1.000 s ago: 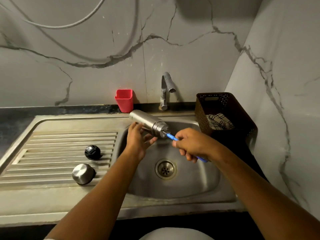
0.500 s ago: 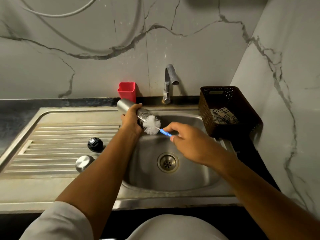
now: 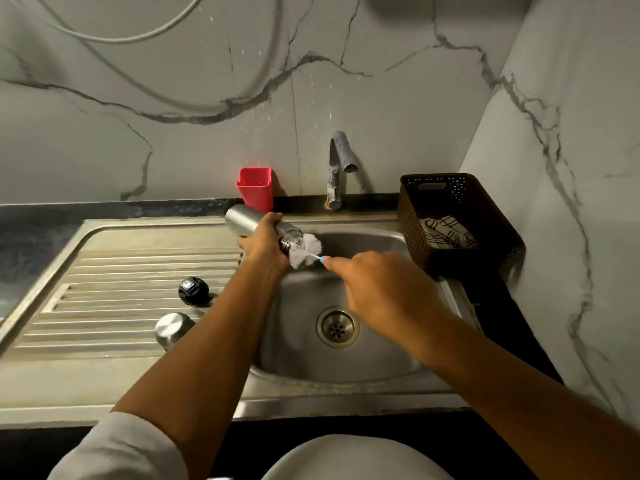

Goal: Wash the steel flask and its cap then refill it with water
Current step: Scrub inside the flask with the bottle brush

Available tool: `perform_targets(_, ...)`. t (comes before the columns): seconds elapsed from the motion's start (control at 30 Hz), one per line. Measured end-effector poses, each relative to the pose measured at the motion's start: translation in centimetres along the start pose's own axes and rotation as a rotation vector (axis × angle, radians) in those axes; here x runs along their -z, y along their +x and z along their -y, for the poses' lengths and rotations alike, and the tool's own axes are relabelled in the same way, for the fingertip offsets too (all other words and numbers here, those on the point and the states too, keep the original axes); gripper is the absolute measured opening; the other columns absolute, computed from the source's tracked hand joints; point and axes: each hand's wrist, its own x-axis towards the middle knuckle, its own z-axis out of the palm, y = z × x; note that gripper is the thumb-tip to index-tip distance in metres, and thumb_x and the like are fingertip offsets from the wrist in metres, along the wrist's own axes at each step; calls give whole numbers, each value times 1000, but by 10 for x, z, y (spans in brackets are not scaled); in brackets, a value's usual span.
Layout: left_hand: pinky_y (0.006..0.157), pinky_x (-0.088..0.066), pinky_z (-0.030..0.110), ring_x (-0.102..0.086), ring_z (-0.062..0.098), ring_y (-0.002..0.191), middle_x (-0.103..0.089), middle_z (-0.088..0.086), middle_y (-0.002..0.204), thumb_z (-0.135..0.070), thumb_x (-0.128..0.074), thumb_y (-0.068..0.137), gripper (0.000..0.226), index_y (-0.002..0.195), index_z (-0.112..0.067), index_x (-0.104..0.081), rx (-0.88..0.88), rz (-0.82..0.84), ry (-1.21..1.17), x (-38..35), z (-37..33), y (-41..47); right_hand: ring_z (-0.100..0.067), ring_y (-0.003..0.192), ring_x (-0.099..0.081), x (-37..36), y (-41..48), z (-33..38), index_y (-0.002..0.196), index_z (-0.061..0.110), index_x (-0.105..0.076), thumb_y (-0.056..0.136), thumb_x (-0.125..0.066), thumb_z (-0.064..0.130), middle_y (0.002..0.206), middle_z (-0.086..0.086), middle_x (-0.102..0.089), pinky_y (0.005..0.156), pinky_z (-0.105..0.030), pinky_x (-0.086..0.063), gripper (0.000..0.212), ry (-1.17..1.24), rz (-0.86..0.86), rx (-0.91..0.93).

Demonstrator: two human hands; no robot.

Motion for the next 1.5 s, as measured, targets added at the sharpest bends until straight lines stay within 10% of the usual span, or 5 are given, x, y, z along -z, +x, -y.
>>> perform_targets(0.43, 52, -59, 38, -69, 29, 72, -63, 18, 113, -10, -81, 80, 74, 141, -13, -40, 25, 130, -60, -9, 10, -9, -16, 79, -64, -24, 30, -17, 136, 35, -64, 99, -59, 22, 101, 1, -73, 70, -34, -53, 39, 476, 19, -189)
perform_targets(0.57, 56, -58, 38, -70, 25, 61, -63, 15, 108, -18, -87, 66, 90, 144, -11, -43, 49, 209, -44, -10, 5, 1, 3, 47, -51, -20, 31, -18, 131, 22, -68, 101, -59, 11, 65, 15, -52, 48, -8, -33, 33, 777, 70, -237)
perform_targets(0.7, 59, -58, 38, -67, 24, 54, -59, 14, 102, -20, -86, 51, 109, 150, -10, -43, 8, 198, -86, -11, 1, 29, -2, 37, -32, -9, 21, -25, 124, 24, -65, 105, -53, 11, 62, 3, -48, 35, -18, -24, 26, 1148, 198, -387)
perform_targets(0.97, 62, -50, 31, -54, 17, 61, -53, 6, 73, -20, -68, 93, 20, 98, -8, -52, 147, 360, -76, -13, -1, -8, -3, 32, -27, -11, 18, -20, 133, 13, -55, 108, -41, 9, 61, 1, -43, 29, -15, -21, 28, 1875, 433, -701)
perform_targets(1.5, 59, -59, 37, -68, 24, 68, -67, 12, 102, -25, -91, 46, 106, 142, -12, -48, 13, 252, -78, -5, 2, 5, -2, 30, -28, -7, 24, -21, 130, 14, -55, 108, -39, 9, 58, 2, -39, 27, -15, -20, 27, 2075, 522, -768)
